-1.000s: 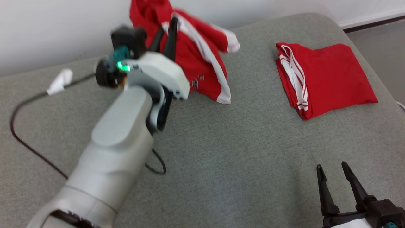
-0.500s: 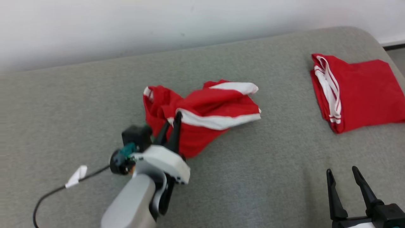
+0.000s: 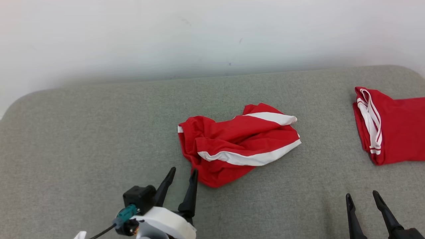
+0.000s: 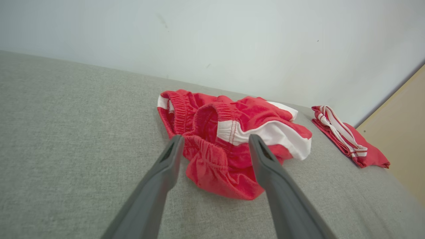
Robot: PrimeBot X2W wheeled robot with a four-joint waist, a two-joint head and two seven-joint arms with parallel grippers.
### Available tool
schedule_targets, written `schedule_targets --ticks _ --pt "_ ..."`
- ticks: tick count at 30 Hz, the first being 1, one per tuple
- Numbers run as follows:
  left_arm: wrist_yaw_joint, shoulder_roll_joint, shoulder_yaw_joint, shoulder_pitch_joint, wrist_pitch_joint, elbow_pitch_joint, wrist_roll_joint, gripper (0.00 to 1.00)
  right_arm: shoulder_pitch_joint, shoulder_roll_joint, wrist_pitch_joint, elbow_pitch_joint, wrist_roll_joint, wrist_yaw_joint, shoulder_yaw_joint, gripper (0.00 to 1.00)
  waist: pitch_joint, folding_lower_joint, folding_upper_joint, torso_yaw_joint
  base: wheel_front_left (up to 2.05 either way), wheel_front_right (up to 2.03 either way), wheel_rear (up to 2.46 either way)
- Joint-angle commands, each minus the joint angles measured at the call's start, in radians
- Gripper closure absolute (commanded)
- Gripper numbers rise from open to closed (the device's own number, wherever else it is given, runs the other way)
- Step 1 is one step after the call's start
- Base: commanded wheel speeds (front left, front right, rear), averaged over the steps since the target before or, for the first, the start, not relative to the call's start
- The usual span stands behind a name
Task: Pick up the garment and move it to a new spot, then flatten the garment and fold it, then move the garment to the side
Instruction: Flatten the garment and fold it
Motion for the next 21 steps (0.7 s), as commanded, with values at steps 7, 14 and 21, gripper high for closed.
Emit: schedule_targets --ticks 7,14,21 --pt "-0.034 0.042 0.015 -0.012 0.024 -0.026 -0.004 0.00 0.031 -0.003 0.001 0.012 0.003 -0.003 0.013 0.00 -0.037 0.0001 0.0000 0.012 0.00 0.00 0.00" --pt "-0.073 0.093 -0.011 -0.091 0.146 -0.014 -0.012 0.00 0.014 -0.003 0.001 0.008 0.006 -0.003 0.027 0.00 -0.033 0.0001 0.0000 -0.021 0.00 0.00 0.00" --pt "-0.104 0.127 -0.055 -0.145 0.221 0.022 -0.023 0.00 0.002 -0.003 0.001 0.005 0.016 -0.003 0.030 0.00 0.006 0.0001 0.0000 -0.053 0.00 0.00 0.00"
